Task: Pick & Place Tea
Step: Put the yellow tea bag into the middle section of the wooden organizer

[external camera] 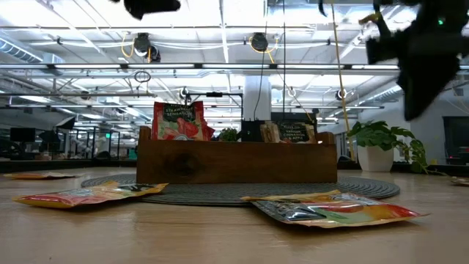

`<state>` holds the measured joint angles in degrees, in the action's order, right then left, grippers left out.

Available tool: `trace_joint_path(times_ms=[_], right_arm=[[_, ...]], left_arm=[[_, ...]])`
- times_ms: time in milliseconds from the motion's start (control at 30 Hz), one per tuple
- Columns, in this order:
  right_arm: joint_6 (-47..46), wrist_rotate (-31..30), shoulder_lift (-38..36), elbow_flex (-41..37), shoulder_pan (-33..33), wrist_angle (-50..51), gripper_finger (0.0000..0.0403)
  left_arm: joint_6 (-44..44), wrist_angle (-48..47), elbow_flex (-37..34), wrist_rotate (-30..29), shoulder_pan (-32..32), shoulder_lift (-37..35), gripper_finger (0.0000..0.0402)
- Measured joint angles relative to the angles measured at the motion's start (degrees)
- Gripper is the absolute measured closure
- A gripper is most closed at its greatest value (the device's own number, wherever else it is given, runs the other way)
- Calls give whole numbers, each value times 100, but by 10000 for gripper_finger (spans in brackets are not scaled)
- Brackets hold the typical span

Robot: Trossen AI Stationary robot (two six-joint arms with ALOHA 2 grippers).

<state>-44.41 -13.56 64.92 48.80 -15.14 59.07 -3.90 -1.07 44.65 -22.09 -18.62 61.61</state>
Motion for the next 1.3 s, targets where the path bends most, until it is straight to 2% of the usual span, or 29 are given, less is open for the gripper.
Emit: trace_joint_path(times_ms=[133, 233, 367, 767, 900, 1067, 1167, 1300], right_arm=[[-710, 292, 295, -74, -90, 545, 138], [-995, 387, 473, -282, -236, 195, 138], [-1465, 844, 699, -551, -449, -236, 138], [-2961, 1316, 1332, -919, -1359, -978, 138], [-3129, 1368, 1557, -1121, -1502, -1536, 138], [-3432, 1374, 1807, -1396, -1508, -1670, 139], [-3444, 1370, 1845, -1475, -1510, -1685, 158], [-3352, 1366, 1852, -1495, -1510, -1730, 229]], left_arm=[[108, 806, -779, -2, 147, -452, 156], [128, 1196, -1257, -2, 195, -737, 156], [141, 1540, -1633, 1, 193, -991, 156], [269, 1594, -1758, 151, 189, -1063, 156], [269, 1588, -1758, 151, 189, -1063, 156], [269, 1590, -1758, 151, 189, -1062, 156], [269, 1585, -1758, 151, 189, -1061, 156], [303, 1585, -1759, 149, 189, -1061, 156]])
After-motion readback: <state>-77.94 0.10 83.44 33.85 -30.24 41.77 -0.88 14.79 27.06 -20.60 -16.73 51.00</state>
